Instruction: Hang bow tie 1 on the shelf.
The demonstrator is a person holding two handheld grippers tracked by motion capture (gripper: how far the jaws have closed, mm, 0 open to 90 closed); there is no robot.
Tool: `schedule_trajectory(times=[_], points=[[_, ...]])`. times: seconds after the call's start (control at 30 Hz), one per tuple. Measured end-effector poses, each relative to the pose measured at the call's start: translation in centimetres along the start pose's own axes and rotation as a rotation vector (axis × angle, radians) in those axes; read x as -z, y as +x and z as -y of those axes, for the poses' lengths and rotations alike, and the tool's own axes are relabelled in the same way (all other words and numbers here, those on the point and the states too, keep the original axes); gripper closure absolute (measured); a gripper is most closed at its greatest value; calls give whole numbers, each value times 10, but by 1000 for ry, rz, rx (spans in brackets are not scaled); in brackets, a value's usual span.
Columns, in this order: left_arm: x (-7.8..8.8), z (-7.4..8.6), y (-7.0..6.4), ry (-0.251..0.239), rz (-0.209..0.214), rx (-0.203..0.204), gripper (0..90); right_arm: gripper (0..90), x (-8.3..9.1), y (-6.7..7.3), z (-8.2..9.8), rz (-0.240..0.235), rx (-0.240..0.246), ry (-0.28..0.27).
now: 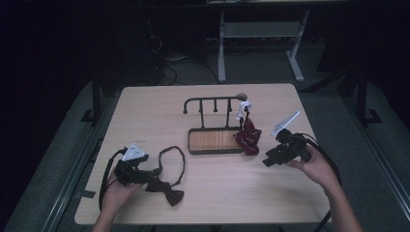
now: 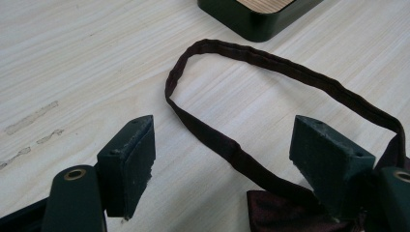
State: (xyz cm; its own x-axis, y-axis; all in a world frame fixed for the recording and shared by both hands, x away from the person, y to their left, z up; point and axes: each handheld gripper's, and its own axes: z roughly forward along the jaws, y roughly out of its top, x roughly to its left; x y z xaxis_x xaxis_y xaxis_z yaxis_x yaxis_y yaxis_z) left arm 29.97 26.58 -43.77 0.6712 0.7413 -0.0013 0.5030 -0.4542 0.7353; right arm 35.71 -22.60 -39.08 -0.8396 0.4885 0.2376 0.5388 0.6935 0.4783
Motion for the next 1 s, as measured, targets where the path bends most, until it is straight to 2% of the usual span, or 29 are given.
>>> schedule_trajectory(times=[0.23,0.53,0.73,1.0], points=[[-1,0,0,18,-1,-13,249,534,-5,4,7,10,2,2],[-3,-1,0,10,-13,0,243,505,-11,6,15,10,7,-13],[-4,-3,-2,5,-14,-1,243,492,-16,10,16,16,7,4],[-6,-10,-5,20,-18,-25,250,442,-23,10,26,23,-9,13]])
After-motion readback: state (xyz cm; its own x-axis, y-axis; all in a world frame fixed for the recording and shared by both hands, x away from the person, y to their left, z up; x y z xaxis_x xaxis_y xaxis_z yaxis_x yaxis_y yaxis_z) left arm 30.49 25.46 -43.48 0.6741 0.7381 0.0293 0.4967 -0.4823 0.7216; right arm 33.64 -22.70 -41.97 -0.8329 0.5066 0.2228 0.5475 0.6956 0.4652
